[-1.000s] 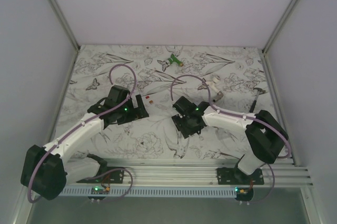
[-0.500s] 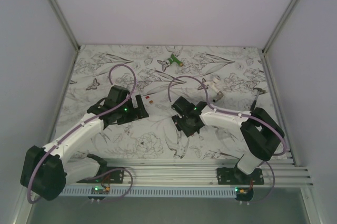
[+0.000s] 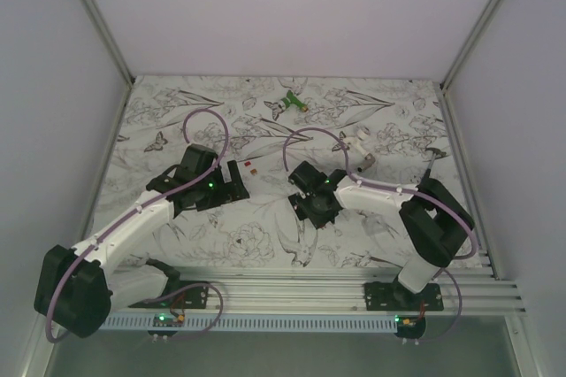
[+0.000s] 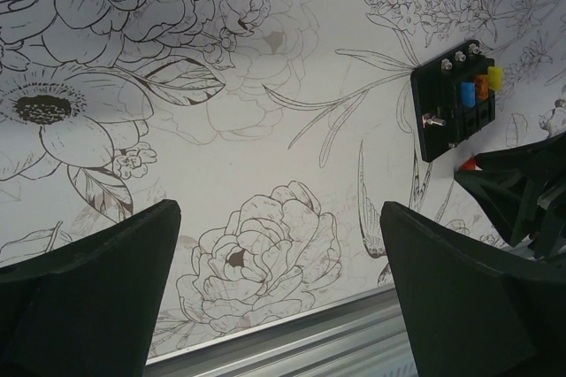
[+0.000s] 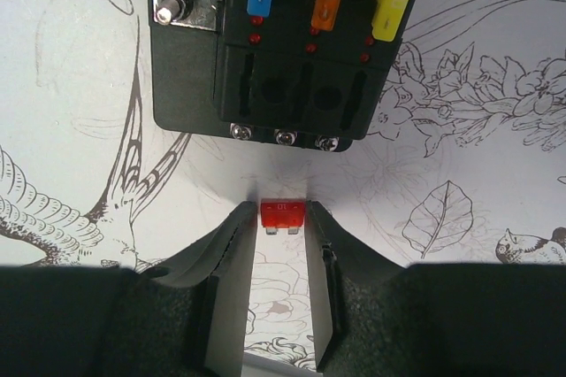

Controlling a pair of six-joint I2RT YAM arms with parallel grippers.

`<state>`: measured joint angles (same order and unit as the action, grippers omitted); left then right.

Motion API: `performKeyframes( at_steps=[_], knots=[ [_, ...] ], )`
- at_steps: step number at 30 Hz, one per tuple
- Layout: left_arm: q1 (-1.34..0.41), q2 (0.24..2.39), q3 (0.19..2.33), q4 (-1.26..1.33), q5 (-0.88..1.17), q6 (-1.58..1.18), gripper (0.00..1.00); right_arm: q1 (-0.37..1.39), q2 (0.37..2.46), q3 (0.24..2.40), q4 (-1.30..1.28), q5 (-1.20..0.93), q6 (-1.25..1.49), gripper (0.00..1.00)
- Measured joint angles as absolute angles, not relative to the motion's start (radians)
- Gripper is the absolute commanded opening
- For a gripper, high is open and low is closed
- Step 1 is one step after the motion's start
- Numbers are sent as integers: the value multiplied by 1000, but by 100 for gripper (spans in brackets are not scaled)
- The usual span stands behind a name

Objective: Snap on the fuse box
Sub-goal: Pick up the fuse from the center of the board.

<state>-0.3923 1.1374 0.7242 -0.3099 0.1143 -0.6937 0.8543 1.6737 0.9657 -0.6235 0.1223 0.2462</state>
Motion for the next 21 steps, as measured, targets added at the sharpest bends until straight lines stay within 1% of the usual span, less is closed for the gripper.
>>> performKeyframes(
  at_steps=[2,7,15,21],
  knots=[
    [-392,1137,724,-314,114,-694,100,853,1676,967,-624,118,246,33],
    [-392,1137,724,-315,114,-694,100,853,1681,971,-626,111,247,26],
    [-393,1133,724,-315,120,-694,99,853,1669,971,-617,107,263,24],
    [-411,1098,723,-307,139,-695,97,853,1574,971,-592,103,308,24]
  ],
)
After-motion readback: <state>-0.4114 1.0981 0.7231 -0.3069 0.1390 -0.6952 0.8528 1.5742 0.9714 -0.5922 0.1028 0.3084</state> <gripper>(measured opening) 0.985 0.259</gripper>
